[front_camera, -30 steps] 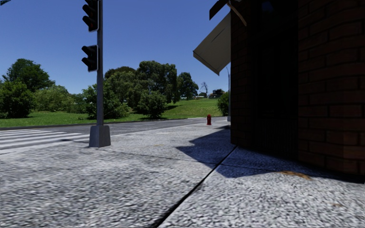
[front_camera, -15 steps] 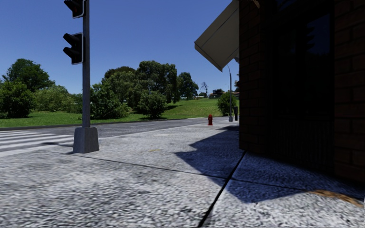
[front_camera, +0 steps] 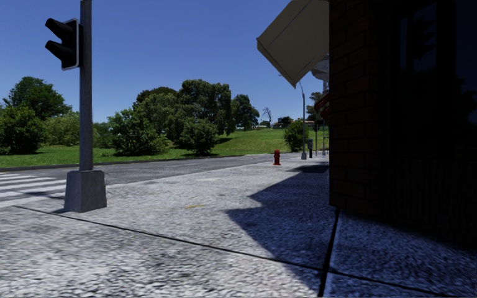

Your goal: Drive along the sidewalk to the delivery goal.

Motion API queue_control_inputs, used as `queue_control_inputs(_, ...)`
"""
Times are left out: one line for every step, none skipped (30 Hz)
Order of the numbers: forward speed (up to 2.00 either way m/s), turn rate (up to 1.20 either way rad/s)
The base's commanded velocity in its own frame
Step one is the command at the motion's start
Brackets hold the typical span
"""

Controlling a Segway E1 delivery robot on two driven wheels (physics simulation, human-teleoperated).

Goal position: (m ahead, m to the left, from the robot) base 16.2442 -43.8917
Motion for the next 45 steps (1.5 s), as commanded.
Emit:
queue_control_inputs(1.46, 0.0)
queue_control_inputs(1.48, 0.0)
queue_control_inputs(1.48, 0.0)
queue_control_inputs(1.5, 0.0)
queue_control_inputs(1.5, 0.0)
queue_control_inputs(1.51, 0.0)
queue_control_inputs(1.61, 0.0)
queue_control_inputs(1.84, 0.0)
queue_control_inputs(1.84, 0.0)
queue_control_inputs(2.0, 0.0)
queue_control_inputs(2.0, 0.0)
queue_control_inputs(2.0, 0.0)
queue_control_inputs(2.0, 0.0)
queue_control_inputs(2.0, 0.0)
queue_control_inputs(2.0, 0.0)
queue_control_inputs(2.0, 0.0)
queue_control_inputs(2.0, 0.0)
queue_control_inputs(2.0, 0.0)
queue_control_inputs(2.0, 0.0)
queue_control_inputs(2.0, 0.0)
queue_control_inputs(2.0, 0.0)
queue_control_inputs(2.0, 0.0)
queue_control_inputs(2.0, 0.0)
queue_control_inputs(2.0, 0.0)
queue_control_inputs(2.0, 0.0)
queue_control_inputs(2.0, 0.0)
queue_control_inputs(2.0, 0.0)
queue_control_inputs(2.0, 0.0)
queue_control_inputs(2.0, 0.0)
queue_control_inputs(2.0, 0.0)
queue_control_inputs(2.0, 0.0)
queue_control_inputs(2.0, 0.0)
queue_control_inputs(2.0, 0.0)
queue_control_inputs(2.0, 0.0)
queue_control_inputs(2.0, 0.0)
queue_control_inputs(2.0, 0.0)
queue_control_inputs(2.0, 0.0)
queue_control_inputs(2.0, 0.0)
queue_control_inputs(2.0, 0.0)
queue_control_inputs(2.0, 0.0)
queue_control_inputs(2.0, 0.0)
queue_control_inputs(2.0, -0.02)
queue_control_inputs(2.0, -0.28)
queue_control_inputs(2.0, -0.41)
queue_control_inputs(2.0, -0.58)
